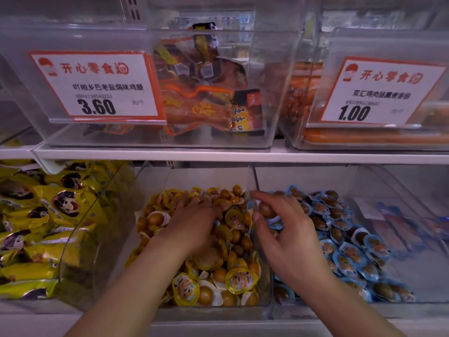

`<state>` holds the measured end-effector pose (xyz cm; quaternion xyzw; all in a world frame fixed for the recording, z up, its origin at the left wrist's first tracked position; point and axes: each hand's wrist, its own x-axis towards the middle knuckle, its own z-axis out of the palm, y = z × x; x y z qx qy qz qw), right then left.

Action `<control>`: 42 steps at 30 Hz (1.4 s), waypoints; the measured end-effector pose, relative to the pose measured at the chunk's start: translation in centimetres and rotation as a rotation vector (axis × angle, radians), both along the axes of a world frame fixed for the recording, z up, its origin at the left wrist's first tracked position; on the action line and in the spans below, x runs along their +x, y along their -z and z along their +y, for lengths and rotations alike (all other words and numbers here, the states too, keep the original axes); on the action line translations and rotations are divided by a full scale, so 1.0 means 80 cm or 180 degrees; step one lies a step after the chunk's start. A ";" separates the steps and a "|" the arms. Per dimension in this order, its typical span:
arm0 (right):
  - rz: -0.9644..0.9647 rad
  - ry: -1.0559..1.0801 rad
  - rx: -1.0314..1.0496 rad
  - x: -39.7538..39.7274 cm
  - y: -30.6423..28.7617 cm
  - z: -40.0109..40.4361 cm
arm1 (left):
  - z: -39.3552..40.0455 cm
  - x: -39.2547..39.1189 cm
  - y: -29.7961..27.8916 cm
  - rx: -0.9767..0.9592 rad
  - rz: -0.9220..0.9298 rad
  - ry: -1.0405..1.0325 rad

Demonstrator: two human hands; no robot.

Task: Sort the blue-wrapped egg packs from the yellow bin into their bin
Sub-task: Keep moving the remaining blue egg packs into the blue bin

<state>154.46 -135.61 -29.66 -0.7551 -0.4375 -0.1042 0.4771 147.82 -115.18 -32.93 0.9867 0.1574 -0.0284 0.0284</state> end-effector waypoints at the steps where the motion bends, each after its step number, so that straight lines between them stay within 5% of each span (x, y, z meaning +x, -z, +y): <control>1: -0.0007 0.0003 -0.0025 0.000 0.000 0.000 | -0.001 0.000 -0.002 0.0054 -0.0041 -0.0060; 5: 0.0050 0.0009 -0.0026 0.002 -0.001 -0.001 | 0.002 -0.005 -0.017 0.0110 -0.0704 -0.0344; 9: 0.0505 0.0033 0.0319 0.003 -0.006 -0.001 | 0.005 -0.018 -0.056 -0.1251 -0.1555 -0.0627; 13: 0.1616 0.0092 0.0828 0.012 -0.014 -0.003 | -0.009 -0.028 -0.090 -0.1486 -0.1127 -0.0736; 17: 0.1938 -0.0022 0.0743 0.011 -0.018 -0.008 | -0.031 -0.031 -0.104 -0.1378 -0.1311 -0.0941; 23: 0.2159 -0.0447 0.0661 0.002 -0.029 -0.016 | -0.090 -0.024 -0.108 -0.3356 -0.1506 0.0009; 29: 0.2644 -0.0194 0.0944 0.016 -0.019 -0.018 | -0.067 0.011 -0.061 -0.3034 -0.2261 -0.0850; 33: 0.2852 -0.0124 0.0575 0.030 -0.005 -0.025 | -0.051 0.033 -0.010 -0.1271 -0.0967 -0.0218; 42: 0.3015 -0.0071 0.0466 0.036 -0.011 -0.032 | -0.044 0.034 0.008 -0.0642 -0.0569 0.0179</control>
